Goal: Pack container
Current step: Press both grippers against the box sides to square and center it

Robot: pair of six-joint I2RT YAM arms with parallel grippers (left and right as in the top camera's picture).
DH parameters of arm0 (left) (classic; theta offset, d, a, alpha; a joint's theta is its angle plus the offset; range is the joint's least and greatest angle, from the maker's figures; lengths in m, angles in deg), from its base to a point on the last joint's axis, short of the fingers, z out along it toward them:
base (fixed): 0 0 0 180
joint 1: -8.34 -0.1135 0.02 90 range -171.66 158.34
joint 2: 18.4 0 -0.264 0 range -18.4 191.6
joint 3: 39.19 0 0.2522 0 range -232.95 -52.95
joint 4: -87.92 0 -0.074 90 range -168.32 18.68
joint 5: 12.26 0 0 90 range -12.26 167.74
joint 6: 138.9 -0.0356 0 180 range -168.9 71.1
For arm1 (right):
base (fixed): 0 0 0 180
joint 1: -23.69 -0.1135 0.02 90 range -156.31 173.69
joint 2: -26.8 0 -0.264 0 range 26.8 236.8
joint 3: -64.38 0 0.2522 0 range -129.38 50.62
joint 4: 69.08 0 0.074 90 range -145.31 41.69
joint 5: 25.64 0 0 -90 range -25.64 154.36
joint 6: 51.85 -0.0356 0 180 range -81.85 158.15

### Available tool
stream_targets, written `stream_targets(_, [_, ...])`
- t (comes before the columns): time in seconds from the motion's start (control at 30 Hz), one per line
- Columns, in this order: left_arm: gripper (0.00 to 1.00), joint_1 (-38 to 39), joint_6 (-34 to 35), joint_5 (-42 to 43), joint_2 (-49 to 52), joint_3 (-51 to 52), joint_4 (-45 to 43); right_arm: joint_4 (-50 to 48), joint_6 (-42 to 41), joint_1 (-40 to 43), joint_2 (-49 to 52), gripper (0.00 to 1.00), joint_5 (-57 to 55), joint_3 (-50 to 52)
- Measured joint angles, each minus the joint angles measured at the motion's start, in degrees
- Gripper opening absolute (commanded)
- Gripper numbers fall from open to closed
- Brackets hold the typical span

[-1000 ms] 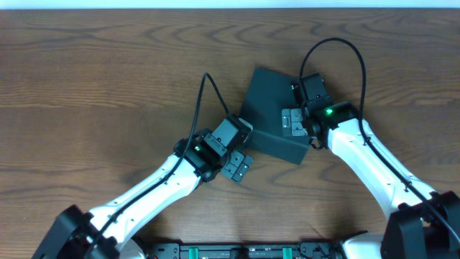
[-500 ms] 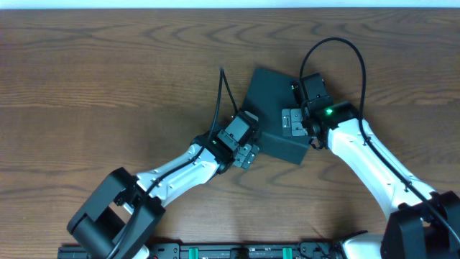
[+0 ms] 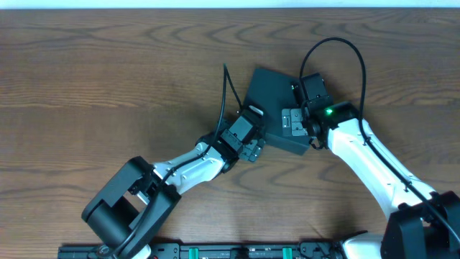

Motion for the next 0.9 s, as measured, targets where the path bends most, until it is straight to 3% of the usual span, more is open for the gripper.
stream_targets(0.2, [0.95,0.1,0.0,-0.6,-3.8,0.1,4.6,0.8,0.0,0.0,-0.3,0.99,0.0,-0.2])
stream_targets(0.37, [0.95,-0.1,0.0,-0.8,-19.7,0.2,13.6,5.6,0.0,0.6,-6.0,0.99,0.3,-0.2])
stream_targets(0.5, [0.95,-3.4,0.0,-1.0,-27.5,0.2,15.6,9.0,-1.7,4.8,-14.3,0.99,0.5,-0.2])
stream_targets(0.6, [0.95,-9.5,0.0,0.2,-26.6,0.2,15.1,10.5,-4.0,11.2,-15.9,0.99,0.4,-0.2])
stream_targets(0.73, [0.95,-17.5,0.0,7.2,-18.4,0.2,9.4,8.2,-5.7,18.0,-11.2,0.99,0.3,-0.2])
stream_targets(0.9, [0.95,-19.6,0.0,11.8,-10.7,0.2,4.6,3.5,-6.3,19.5,-3.4,0.99,1.0,-0.2])
